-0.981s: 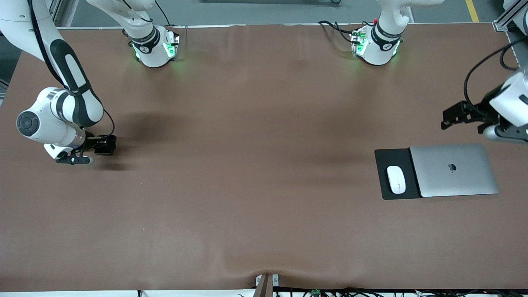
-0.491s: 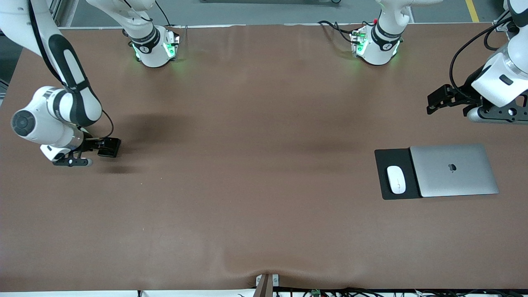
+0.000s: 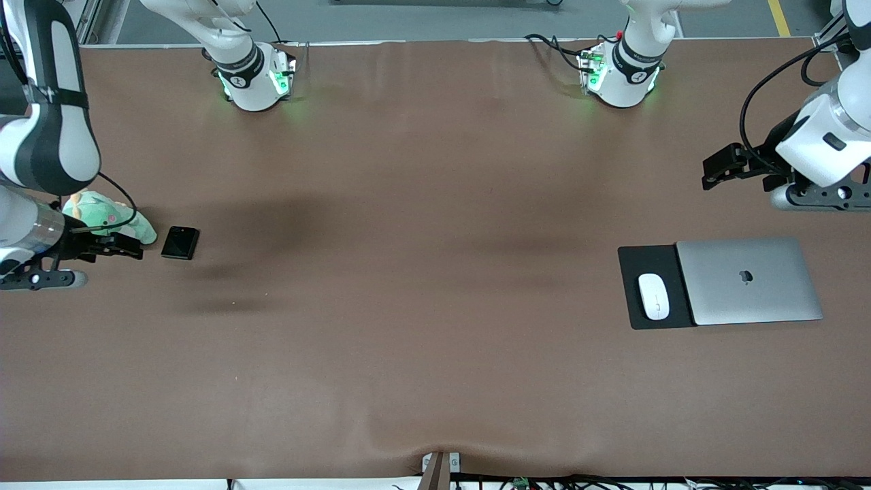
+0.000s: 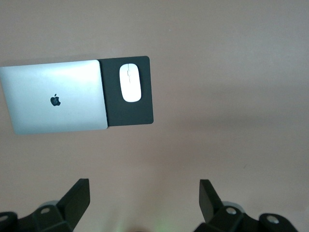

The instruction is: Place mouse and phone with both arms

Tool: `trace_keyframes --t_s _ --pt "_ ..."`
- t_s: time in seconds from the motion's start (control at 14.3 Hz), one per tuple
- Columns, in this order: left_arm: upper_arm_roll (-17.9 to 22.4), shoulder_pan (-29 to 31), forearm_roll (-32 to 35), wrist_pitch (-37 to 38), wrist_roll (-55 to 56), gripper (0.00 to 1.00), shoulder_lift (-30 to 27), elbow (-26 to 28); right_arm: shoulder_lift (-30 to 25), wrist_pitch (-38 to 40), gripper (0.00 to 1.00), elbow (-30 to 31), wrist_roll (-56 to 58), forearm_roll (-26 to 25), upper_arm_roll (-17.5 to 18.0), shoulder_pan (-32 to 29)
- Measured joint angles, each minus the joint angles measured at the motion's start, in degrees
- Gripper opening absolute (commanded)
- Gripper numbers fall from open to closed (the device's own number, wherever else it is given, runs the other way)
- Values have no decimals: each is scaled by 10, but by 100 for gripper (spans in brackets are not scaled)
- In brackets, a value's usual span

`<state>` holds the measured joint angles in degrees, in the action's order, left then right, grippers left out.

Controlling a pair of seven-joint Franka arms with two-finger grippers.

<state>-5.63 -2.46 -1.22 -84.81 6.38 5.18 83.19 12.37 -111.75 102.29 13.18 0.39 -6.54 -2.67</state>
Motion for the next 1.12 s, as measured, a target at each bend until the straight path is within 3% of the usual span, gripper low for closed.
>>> trace_keyframes --t_s 0.21,0.42,0.56,0.7,0.84,1.12 --pt "0 0 0 5 4 100 1 -28 -10 32 100 -31 -13 0 0 20" --pt "-2 -9 0 14 6 100 -23 -27 -41 111 100 -58 -67 -14 1 43" --pt "-2 -14 0 -6 8 100 -52 9 -59 183 100 -105 -86 -17 3 49" --pt "-1 -15 -3 -57 8 100 -97 81 -72 218 100 -142 -87 -17 2 49" --pt "12 -26 -9 -87 8 100 -131 131 -80 211 100 -144 -76 -16 -1 48" --pt "68 -85 -9 -106 8 100 -133 144 -81 162 100 -111 -45 -6 -6 39"
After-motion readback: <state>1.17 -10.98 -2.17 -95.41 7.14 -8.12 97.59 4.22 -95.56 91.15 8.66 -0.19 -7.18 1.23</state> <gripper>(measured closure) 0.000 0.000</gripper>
